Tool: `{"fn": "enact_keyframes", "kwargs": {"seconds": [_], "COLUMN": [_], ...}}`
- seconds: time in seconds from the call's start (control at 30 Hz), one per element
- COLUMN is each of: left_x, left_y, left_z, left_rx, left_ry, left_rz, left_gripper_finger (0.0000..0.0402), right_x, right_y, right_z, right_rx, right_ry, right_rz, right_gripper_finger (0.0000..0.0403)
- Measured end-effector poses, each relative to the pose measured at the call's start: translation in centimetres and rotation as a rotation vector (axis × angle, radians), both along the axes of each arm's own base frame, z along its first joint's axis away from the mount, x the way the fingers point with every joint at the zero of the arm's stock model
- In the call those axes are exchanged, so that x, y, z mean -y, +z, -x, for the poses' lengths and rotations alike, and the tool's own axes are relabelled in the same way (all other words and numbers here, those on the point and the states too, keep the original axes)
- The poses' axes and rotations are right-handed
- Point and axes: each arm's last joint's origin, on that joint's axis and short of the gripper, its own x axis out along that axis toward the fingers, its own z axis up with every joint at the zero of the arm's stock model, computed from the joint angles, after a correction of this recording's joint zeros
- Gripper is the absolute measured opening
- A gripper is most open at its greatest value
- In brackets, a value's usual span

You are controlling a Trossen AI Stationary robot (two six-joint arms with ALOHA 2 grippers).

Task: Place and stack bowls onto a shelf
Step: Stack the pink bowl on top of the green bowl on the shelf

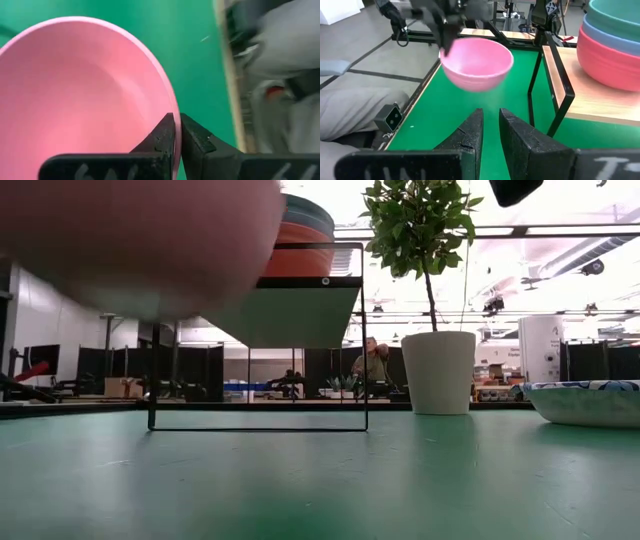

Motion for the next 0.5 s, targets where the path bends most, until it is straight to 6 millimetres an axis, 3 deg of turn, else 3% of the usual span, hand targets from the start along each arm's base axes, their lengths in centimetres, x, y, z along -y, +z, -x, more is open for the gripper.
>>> {"fn": "enact_keyframes", "kwargs": {"seconds": [0.27,0.5], "left_x": [-0.4,-3.1], "left_y": [9.5,14.6], "left_z": [0.6,1.8], "left_rx": [0.101,0.23], "left_ry": [-0.165,-0.201], "left_rz": [0.029,-0.211], "left_gripper_finger": [0.0001,0.0], "right_x": [0.0,0.0], "right_y": [0.1,0.1], "right_z": [0.0,0.0], "right_rx": [0.007,0.009], "right_ry": [0.0,0.0], "right_rz": [-0.005,-0.006], "right_gripper_finger": [0.0052,0.0052]}}
